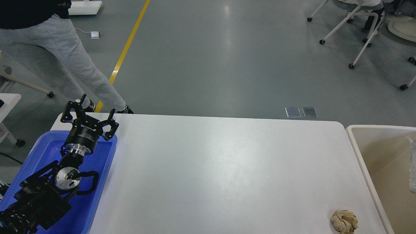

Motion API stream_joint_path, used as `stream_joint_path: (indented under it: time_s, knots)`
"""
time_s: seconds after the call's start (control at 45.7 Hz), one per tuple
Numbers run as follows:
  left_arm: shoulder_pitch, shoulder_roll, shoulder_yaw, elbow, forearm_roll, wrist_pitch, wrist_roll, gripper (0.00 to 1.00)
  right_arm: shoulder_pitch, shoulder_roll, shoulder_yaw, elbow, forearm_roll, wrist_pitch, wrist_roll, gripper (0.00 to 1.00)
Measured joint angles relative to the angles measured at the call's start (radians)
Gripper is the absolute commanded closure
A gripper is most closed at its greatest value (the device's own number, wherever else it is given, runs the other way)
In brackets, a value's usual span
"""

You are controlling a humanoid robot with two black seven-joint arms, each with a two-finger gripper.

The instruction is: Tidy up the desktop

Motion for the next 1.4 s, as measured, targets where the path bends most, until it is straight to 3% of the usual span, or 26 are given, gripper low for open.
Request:
stream_joint_path:
  time_s: [0.109, 0.153, 0.197, 0.219, 0.328, 1.204, 1.4]
  knots:
    - [0.000, 0.000, 0.000, 0.000, 0.000, 0.000, 0.000, 0.00, 0.000, 0.009, -0.004, -0.007, -0.003, -0.004, -0.001, 0.96]
    - [0.000, 0.000, 0.000, 0.000, 0.000, 0.000, 0.000, 0.00, 0.000, 0.010, -0.005, -0.008, -0.004, -0.005, -0.001, 0.73]
    - [0.000, 0.000, 0.000, 0.000, 0.000, 0.000, 0.000, 0.00, 0.002, 0.011, -0.005, -0.010, -0.005, -0.005, -0.001, 0.40]
    - [0.000, 0.000, 0.000, 0.000, 0.000, 0.000, 0.000, 0.00, 0.004, 0.011, -0.005, -0.010, -0.005, -0.005, -0.001, 0.30]
    - [0.000, 0.000, 0.000, 0.000, 0.000, 0.000, 0.000, 0.00, 0.010, 0.010, -0.007, -0.012, -0.006, -0.002, -0.001, 0.02]
    - [0.000, 0.000, 0.000, 0.000, 0.000, 0.000, 0.000, 0.00, 0.060, -0.015, 0.007, -0.040, -0.002, -0.010, 0.001, 0.01]
    - [0.000, -0.001, 0.000, 0.000, 0.000, 0.001, 0.000, 0.00, 0.088, -0.114, 0.117, 0.026, -0.002, 0.011, 0.006, 0.01]
